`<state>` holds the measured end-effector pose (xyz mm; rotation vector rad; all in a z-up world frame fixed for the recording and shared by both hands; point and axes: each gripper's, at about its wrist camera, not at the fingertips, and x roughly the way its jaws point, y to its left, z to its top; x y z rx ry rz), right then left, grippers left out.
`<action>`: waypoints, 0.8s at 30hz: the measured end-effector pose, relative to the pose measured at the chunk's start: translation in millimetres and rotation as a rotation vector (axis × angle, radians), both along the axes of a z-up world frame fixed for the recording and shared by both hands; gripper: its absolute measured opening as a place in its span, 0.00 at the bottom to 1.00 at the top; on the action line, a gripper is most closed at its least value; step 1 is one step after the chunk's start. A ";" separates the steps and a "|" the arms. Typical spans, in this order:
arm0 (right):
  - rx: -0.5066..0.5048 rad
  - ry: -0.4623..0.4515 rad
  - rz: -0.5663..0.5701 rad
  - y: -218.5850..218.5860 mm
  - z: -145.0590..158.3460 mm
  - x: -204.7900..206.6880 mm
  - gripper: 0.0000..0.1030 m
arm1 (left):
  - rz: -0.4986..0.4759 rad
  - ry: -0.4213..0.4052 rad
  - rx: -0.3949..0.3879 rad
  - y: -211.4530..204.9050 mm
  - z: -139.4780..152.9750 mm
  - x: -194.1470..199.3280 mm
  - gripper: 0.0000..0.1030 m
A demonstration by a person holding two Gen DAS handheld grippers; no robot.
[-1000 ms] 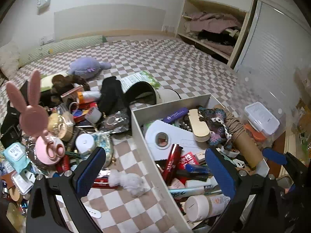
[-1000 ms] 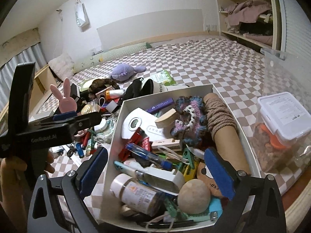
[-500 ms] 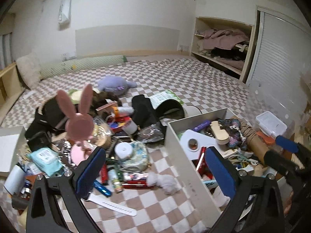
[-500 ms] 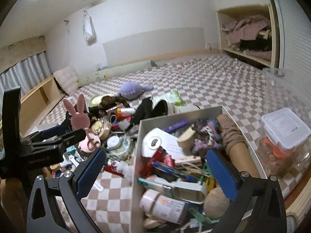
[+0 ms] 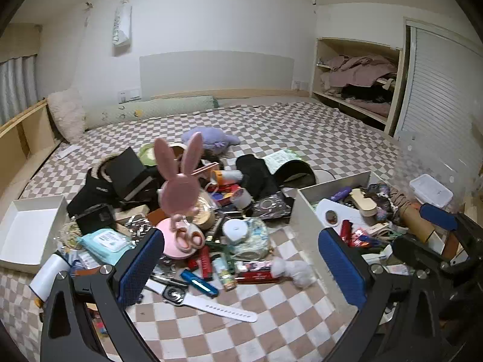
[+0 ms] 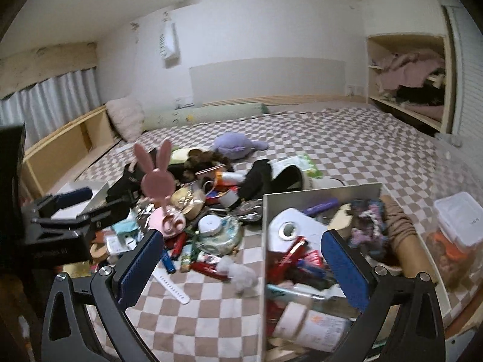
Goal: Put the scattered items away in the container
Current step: 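Withdraw both tools from the box back over the cluttered bed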
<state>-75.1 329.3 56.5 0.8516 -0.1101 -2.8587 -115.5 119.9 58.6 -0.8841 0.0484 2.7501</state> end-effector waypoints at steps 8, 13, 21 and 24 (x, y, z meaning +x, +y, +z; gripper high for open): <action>0.013 -0.023 0.079 -41.2 -14.2 -1.7 1.00 | 0.047 -0.006 0.009 -39.8 -10.3 3.0 1.00; 0.015 -0.063 0.102 -62.2 -33.0 -6.3 1.00 | 0.078 -0.033 0.004 -65.3 -28.2 -0.5 1.00; 0.030 -0.126 0.134 -87.4 -68.0 -18.6 1.00 | 0.126 -0.128 0.069 -115.9 -64.0 -11.3 1.00; 0.048 -0.163 0.138 -96.1 -82.3 -25.0 1.00 | 0.148 -0.183 0.113 -138.6 -78.9 -16.5 1.00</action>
